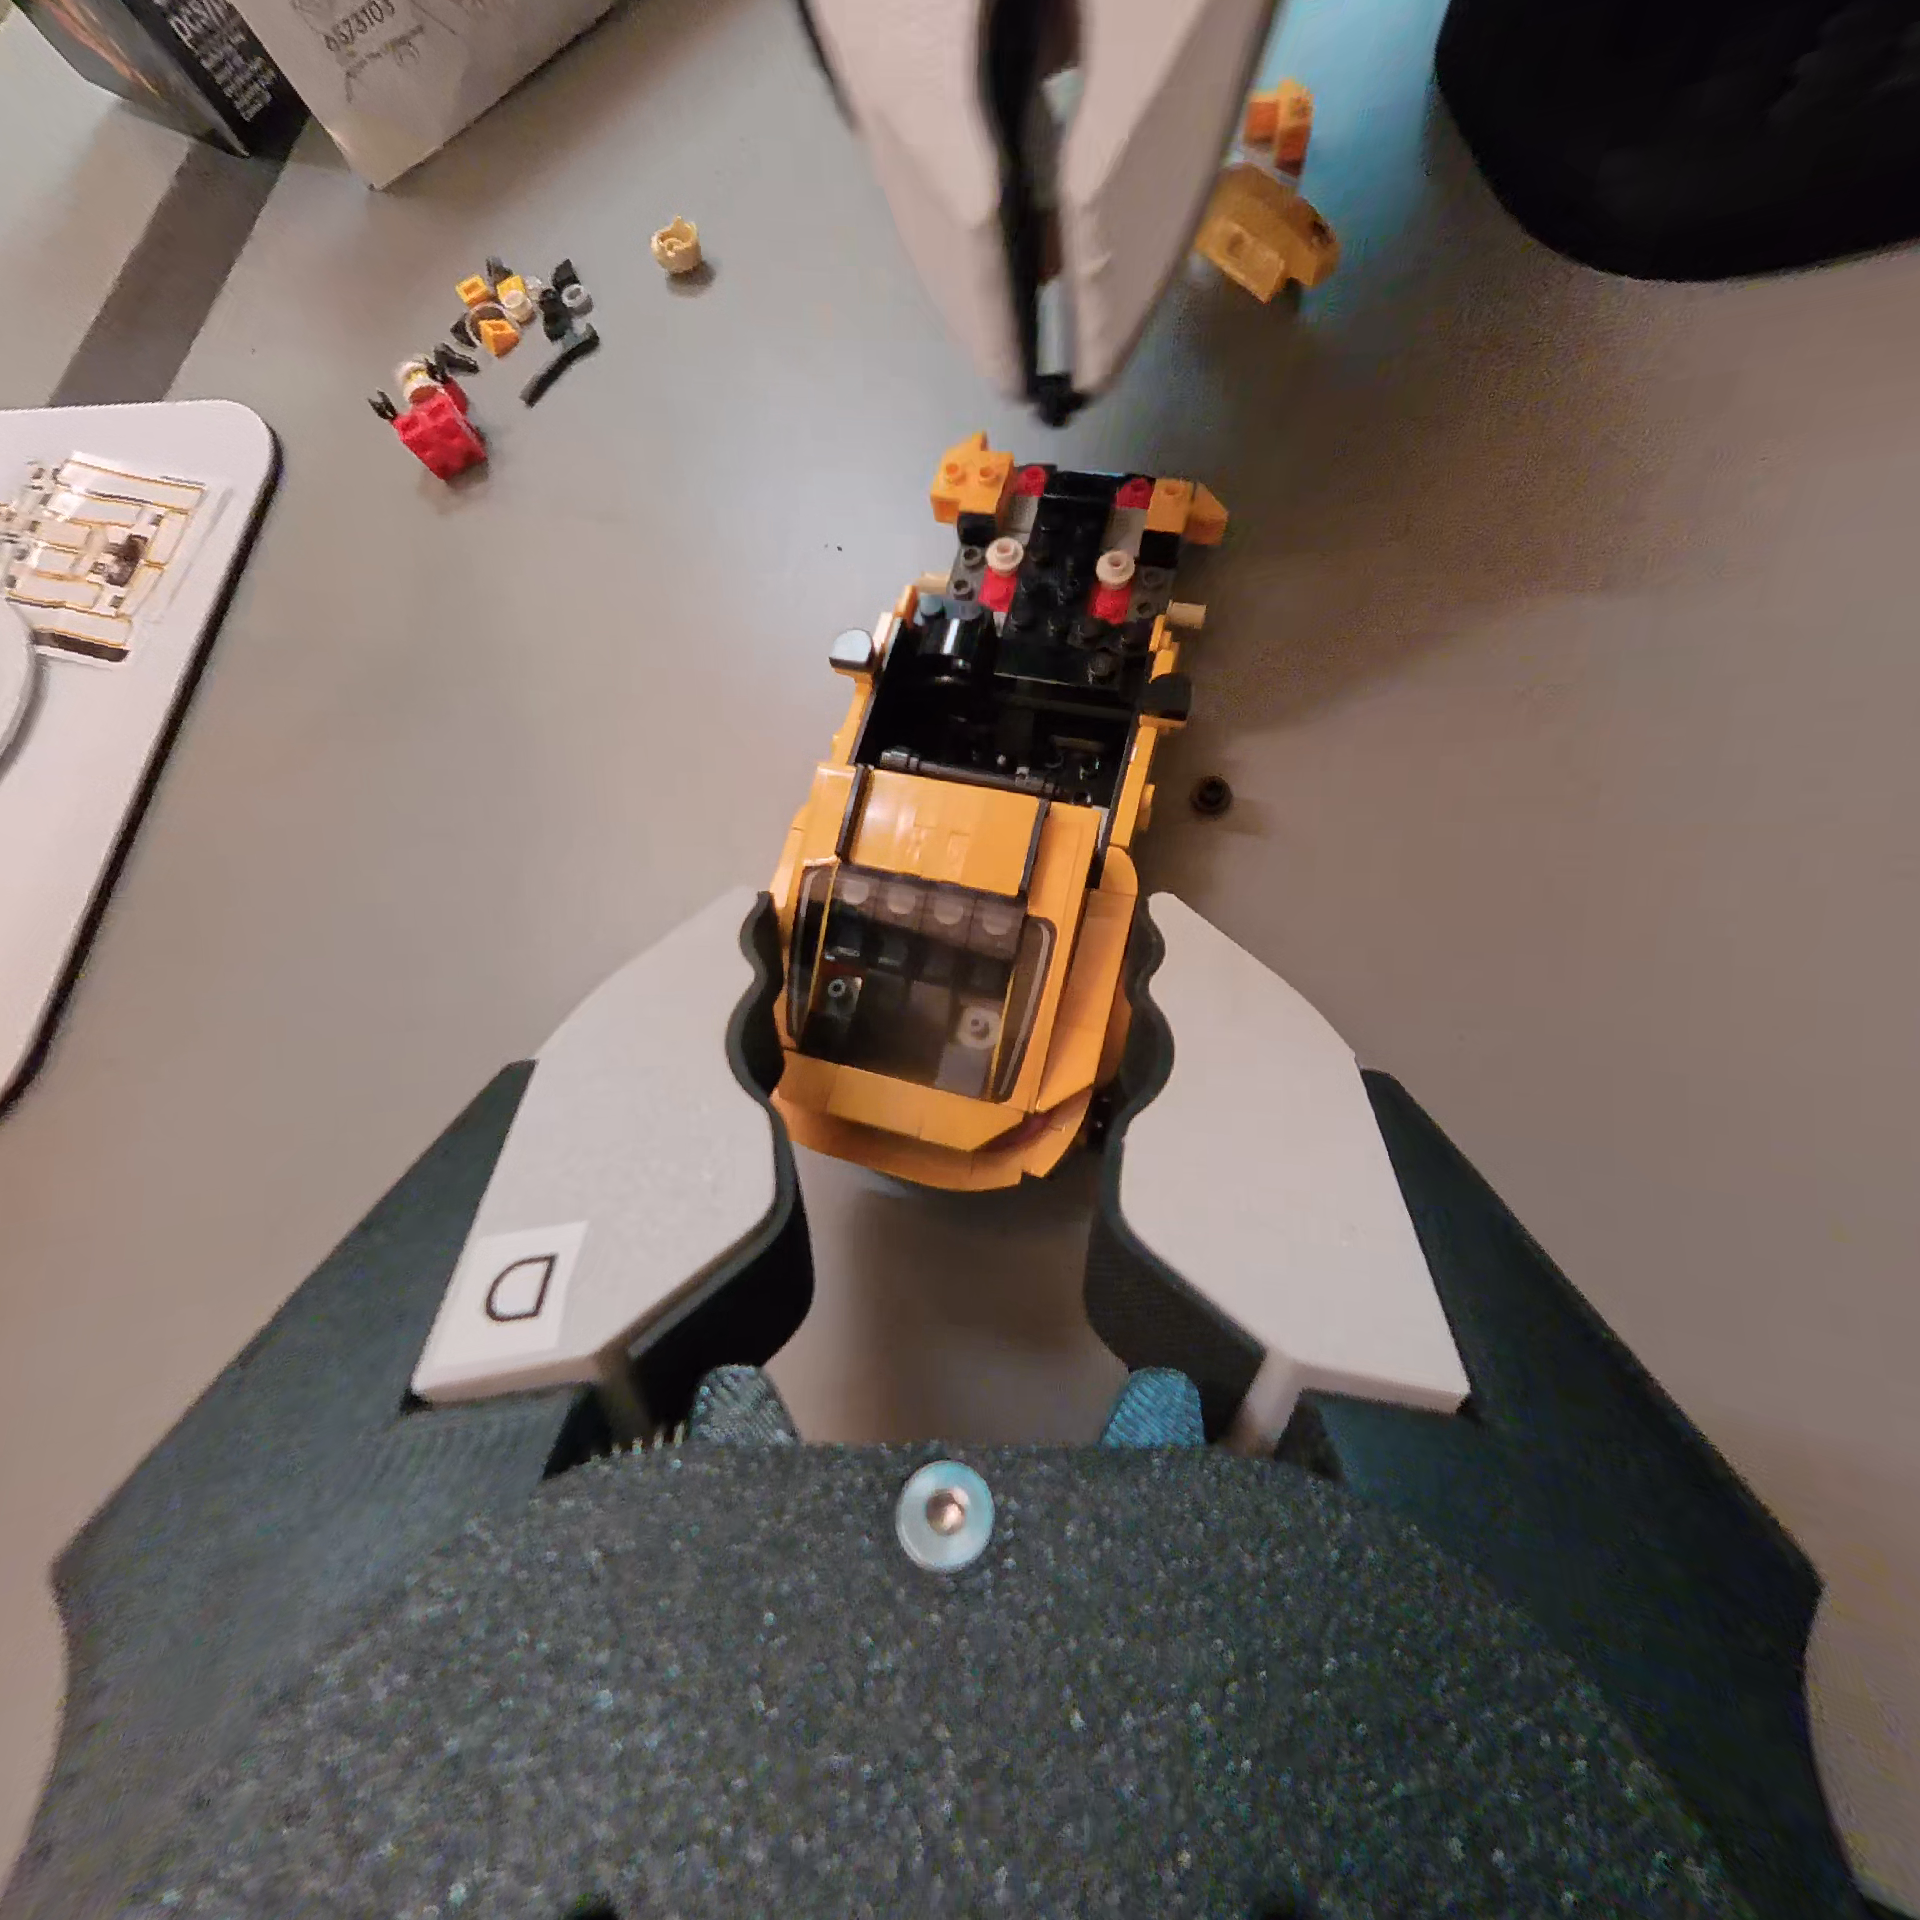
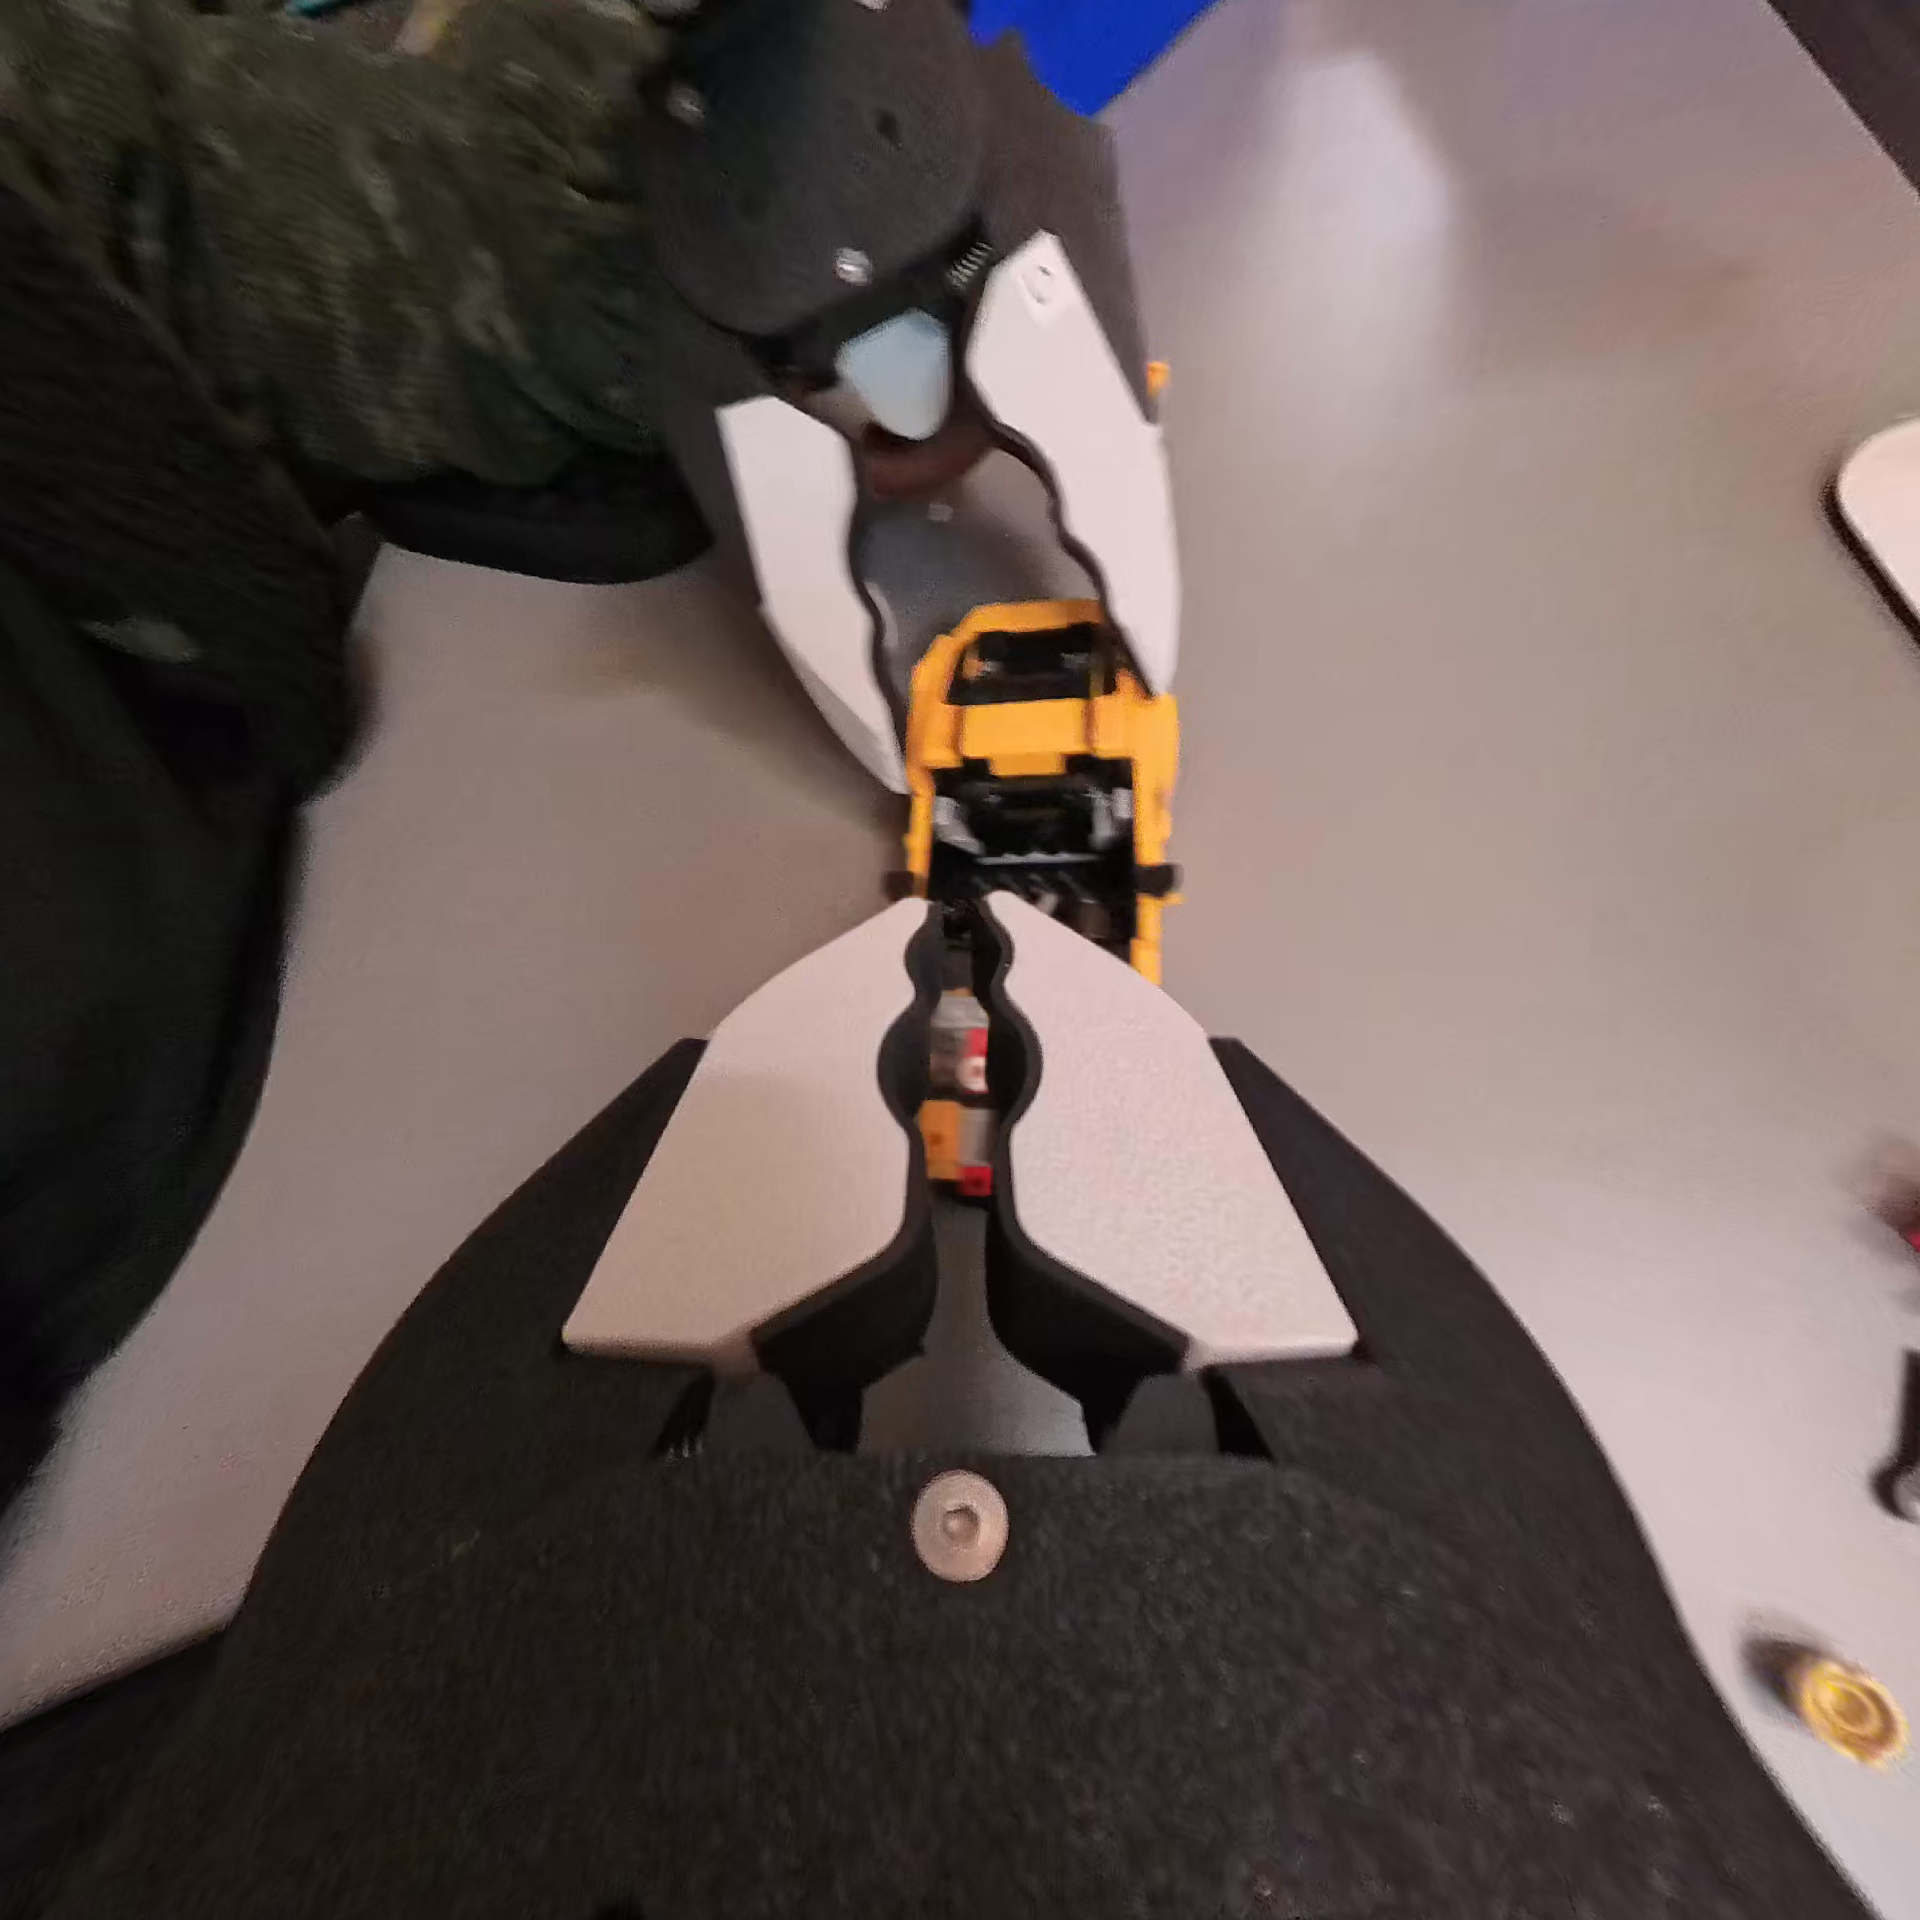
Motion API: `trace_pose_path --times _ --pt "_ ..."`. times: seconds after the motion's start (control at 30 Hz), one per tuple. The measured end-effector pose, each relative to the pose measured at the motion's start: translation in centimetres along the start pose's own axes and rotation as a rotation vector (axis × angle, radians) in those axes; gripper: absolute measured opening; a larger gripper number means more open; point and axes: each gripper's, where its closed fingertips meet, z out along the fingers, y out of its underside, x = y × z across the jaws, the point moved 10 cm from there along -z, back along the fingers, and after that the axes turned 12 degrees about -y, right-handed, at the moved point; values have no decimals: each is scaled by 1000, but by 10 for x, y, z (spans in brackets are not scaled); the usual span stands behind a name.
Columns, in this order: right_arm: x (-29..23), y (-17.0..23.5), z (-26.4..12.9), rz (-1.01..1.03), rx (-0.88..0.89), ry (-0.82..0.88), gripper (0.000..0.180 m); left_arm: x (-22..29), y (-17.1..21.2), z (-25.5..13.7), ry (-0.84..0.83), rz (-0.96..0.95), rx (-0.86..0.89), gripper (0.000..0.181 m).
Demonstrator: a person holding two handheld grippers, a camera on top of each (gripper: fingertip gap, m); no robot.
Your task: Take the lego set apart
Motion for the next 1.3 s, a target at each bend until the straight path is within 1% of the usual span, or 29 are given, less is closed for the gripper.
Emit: trace_pose_path --times 0.1,0.13,0.23,0.33,0.37,0.43,0.5,0.53,0.63,0.73,0.8,0.9,1.03,1.13,1.3 --pt "-21 0 8 -32 18 3 5 -2 1 1 -31 -1 14 64" --pt "-26 1 12 -35 22 10 5 -3 1 2 -64 9 20 68" --pt "-35 8 29 -50 -1 77 5 -7 1 0 -139 34 22 70" --pt "-37 13 44 -50 -34 144 6 -9 -4 -9 -145 18 62 68" --pt "-38 14 48 -56 -52 172 6 -9 -6 -14 -135 18 80 63" --pt "-38 16 54 -66 -104 216 6 -1 -11 -23 -65 26 101 47" --pt "-39 18 59 -68 -148 233 7 10 -13 -24 26 20 87 43" --pt "-40 20 62 -66 -169 238 9 16 -13 -23 75 27 63 38" --pt "-41 24 69 -55 -222 241 16 31 -9 -12 135 69 -16 36" --pt "-43 27 73 -59 -242 242 19 40 -9 -1 176 56 -33 35" --pt "-44 27 74 -60 -249 239 22 43 -10 5 161 52 -36 32" --pt "-46 27 75 -58 -245 225 29 45 -14 11 154 -5 -55 26" --pt "-49 28 75 -63 -242 207 35 50 -15 19 151 -44 -97 30" --pt "-50 28 76 -63 -246 200 38 53 -18 22 139 -76 -114 29" --pt "-51 29 75 -61 -245 194 40 57 -23 26 103 -109 -134 18"
